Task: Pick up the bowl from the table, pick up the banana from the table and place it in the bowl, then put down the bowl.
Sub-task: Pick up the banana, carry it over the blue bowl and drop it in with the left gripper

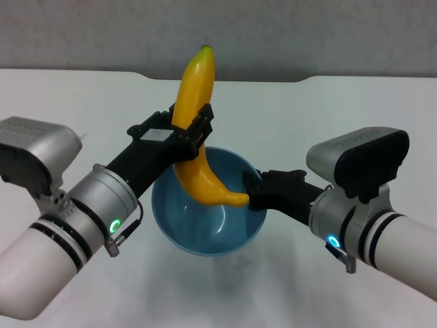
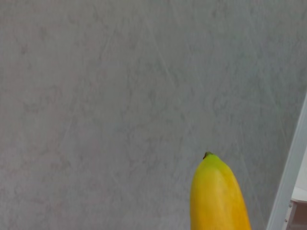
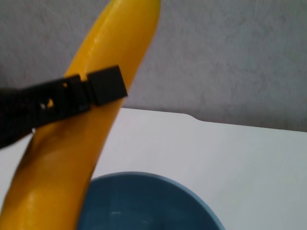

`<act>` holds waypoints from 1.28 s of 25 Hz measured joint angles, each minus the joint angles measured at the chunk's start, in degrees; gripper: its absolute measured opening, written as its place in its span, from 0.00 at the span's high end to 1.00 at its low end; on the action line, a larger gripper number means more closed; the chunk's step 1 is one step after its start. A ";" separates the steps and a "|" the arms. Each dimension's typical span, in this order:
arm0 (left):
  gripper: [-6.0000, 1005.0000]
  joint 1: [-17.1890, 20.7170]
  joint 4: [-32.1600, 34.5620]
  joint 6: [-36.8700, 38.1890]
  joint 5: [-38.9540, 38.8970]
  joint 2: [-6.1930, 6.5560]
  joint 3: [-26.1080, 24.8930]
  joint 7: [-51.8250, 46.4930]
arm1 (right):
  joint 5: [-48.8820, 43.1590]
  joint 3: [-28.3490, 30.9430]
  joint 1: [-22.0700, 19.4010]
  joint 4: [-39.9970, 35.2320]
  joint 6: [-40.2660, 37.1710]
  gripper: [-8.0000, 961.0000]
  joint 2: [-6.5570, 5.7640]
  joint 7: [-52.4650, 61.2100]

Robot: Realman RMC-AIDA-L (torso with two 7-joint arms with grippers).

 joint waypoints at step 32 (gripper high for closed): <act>0.13 -0.42 7.79 -6.57 0.42 0.43 -1.63 -4.60 | 0.02 1.57 -0.59 1.08 0.34 0.95 -0.08 0.32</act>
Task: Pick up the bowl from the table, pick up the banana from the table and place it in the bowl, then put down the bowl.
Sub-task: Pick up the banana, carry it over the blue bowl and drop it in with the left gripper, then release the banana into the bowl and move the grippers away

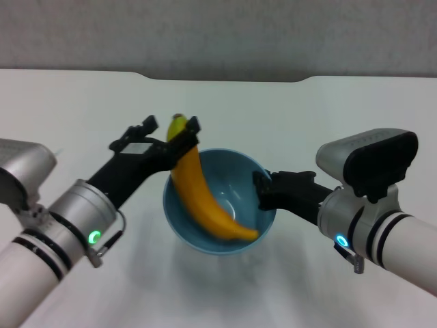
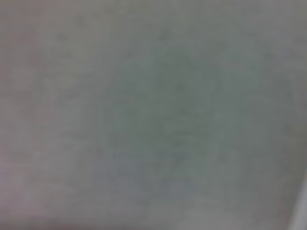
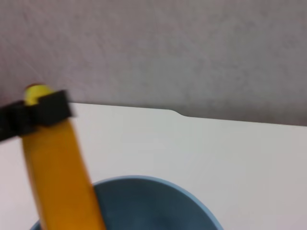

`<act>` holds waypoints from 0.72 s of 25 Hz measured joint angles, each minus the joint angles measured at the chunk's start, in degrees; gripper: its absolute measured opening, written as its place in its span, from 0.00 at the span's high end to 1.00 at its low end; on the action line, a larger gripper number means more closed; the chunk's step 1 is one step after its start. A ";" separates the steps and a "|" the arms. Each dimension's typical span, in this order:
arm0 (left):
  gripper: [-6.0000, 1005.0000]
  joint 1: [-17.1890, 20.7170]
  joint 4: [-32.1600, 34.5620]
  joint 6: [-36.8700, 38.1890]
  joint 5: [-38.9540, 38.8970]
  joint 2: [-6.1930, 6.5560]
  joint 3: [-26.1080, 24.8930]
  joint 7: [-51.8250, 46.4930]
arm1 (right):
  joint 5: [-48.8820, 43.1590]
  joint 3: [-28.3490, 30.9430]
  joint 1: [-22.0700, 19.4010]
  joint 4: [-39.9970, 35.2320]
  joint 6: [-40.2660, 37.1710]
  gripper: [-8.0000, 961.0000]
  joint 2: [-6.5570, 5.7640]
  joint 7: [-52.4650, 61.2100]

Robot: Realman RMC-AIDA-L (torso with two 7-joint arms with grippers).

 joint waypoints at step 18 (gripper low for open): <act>0.11 8.81 -7.43 14.55 6.71 0.15 -13.64 0.81 | -0.08 6.03 0.93 3.13 5.21 0.95 -0.18 -0.31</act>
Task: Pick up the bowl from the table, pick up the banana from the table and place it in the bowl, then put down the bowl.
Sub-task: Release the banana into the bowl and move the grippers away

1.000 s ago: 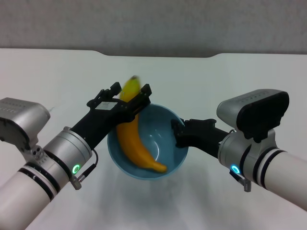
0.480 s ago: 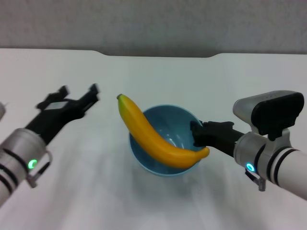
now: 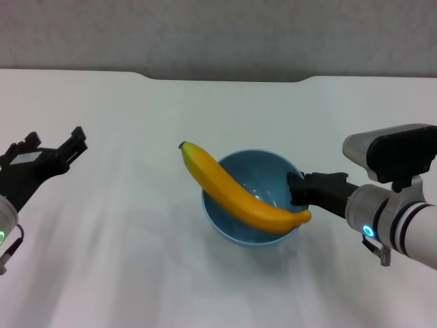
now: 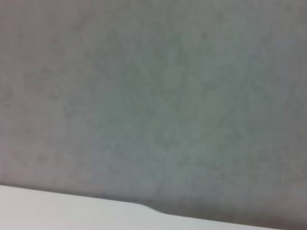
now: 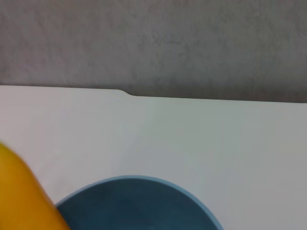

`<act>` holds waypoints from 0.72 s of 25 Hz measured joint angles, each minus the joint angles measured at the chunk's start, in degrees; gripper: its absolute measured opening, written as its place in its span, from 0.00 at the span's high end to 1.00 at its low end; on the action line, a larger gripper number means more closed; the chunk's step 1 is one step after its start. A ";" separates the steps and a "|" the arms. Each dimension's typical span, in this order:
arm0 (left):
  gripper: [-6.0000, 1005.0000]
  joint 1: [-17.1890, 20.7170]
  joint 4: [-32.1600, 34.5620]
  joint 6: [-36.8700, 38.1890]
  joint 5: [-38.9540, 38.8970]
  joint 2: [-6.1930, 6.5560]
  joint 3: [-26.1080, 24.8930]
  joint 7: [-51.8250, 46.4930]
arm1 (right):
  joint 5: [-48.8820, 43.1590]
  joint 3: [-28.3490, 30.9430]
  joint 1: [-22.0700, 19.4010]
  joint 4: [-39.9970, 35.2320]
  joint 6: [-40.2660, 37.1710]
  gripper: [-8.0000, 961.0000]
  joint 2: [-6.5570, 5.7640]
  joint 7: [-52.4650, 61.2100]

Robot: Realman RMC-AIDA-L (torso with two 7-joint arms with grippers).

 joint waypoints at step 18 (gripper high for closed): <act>0.11 -0.91 -3.60 14.73 6.04 -0.19 -1.63 0.13 | 0.13 2.18 5.27 6.78 2.82 0.95 0.19 0.17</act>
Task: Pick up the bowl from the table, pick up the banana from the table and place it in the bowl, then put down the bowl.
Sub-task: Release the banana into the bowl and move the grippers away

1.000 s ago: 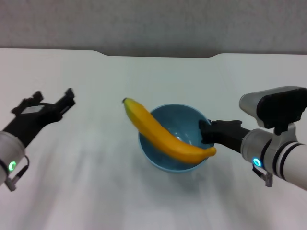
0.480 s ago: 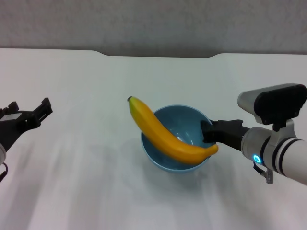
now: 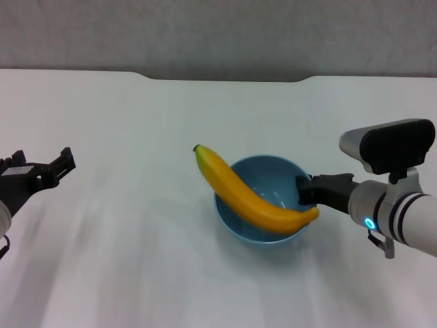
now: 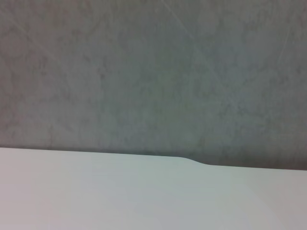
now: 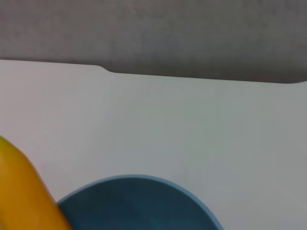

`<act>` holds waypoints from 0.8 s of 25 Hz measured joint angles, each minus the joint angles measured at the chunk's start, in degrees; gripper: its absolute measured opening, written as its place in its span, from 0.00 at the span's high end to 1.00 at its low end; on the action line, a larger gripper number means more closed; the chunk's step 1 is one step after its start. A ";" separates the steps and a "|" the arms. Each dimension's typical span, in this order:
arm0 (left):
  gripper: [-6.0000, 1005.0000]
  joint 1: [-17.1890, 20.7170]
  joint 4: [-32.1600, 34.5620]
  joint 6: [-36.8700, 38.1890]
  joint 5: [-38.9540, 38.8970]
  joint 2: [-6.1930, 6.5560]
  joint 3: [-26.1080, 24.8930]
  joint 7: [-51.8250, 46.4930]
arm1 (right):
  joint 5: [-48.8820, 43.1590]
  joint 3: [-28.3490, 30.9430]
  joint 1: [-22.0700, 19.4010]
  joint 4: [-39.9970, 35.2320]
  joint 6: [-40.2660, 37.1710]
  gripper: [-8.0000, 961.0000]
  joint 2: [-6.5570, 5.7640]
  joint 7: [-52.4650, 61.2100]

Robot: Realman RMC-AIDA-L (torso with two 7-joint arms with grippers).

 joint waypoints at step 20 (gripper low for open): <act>0.11 0.23 0.13 -0.15 0.07 -0.02 -0.08 0.54 | 0.77 -0.06 -1.91 1.12 -5.62 0.67 0.10 0.23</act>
